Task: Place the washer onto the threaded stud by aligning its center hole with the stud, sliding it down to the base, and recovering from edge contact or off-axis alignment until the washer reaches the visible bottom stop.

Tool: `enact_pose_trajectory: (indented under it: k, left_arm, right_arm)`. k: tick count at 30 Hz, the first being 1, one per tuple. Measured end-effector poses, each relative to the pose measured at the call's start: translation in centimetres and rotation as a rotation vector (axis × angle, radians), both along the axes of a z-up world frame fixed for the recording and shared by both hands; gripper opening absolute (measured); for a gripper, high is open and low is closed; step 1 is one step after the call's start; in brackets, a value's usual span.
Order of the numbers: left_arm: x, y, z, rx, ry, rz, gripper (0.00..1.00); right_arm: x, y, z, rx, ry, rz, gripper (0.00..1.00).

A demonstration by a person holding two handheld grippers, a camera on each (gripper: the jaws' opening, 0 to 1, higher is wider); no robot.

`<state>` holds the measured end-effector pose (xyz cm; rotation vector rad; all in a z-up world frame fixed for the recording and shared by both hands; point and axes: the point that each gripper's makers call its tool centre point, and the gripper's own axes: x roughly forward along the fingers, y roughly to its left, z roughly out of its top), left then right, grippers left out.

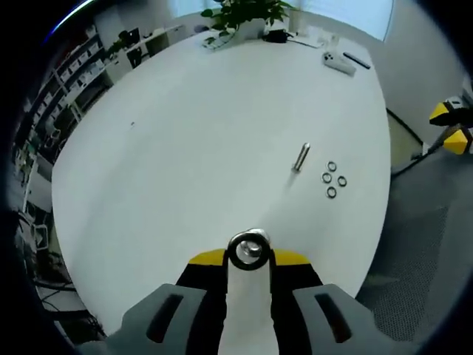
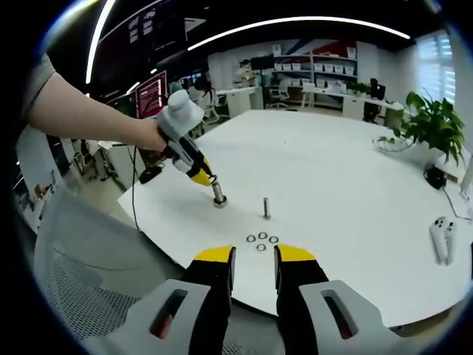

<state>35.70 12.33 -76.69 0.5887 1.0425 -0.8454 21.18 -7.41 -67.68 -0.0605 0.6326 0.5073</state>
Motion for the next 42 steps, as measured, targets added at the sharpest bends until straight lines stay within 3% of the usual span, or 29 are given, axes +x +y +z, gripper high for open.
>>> enact_pose_trajectory:
  k: [15, 42]
  left_arm:
    - [0.0, -0.7, -1.4, 0.060, 0.019, -0.069, 0.19]
    - [0.1, -0.8, -5.2, 0.129, 0.064, -0.099, 0.19]
  right_arm:
    - [0.1, -0.1, 0.0, 0.002, -0.001, -0.009, 0.24]
    - [0.1, -0.4, 0.0, -0.007, 0.002, -0.024, 0.23]
